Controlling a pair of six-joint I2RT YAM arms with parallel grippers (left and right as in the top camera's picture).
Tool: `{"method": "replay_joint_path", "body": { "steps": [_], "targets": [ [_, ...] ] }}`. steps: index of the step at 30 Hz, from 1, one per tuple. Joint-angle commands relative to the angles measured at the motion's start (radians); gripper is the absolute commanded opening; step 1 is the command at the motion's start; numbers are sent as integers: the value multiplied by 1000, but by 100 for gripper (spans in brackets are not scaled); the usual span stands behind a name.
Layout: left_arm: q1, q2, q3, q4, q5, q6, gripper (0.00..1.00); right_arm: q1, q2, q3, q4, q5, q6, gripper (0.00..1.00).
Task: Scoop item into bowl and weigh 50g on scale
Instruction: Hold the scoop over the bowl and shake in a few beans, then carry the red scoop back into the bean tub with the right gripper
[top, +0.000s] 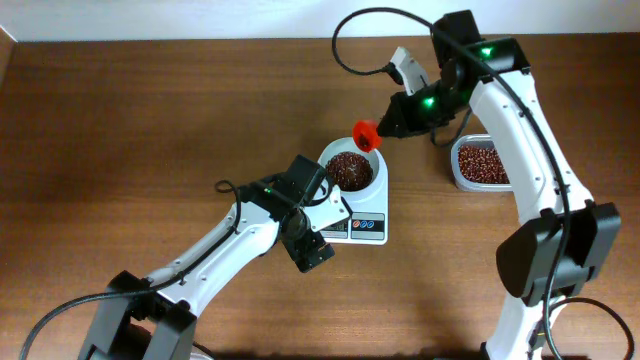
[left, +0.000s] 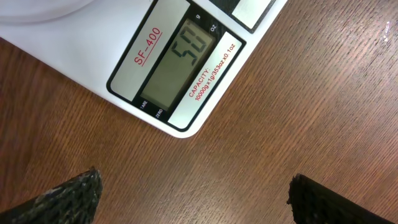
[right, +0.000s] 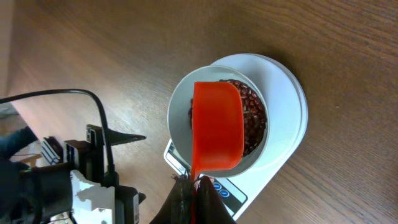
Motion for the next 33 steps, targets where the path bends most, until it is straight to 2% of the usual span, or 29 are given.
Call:
{"method": "replay_joint_path", "body": {
  "steps": [1, 24, 33],
  "targets": [
    [2, -12, -3, 2, 11, 16, 99, -3, -42, 21, 0, -44, 2, 4],
    [2, -12, -3, 2, 11, 16, 99, -10, -42, 21, -7, -44, 3, 4],
    [2, -12, -3, 2, 11, 16, 99, -198, -42, 21, -66, -111, 2, 4]
  ]
}}
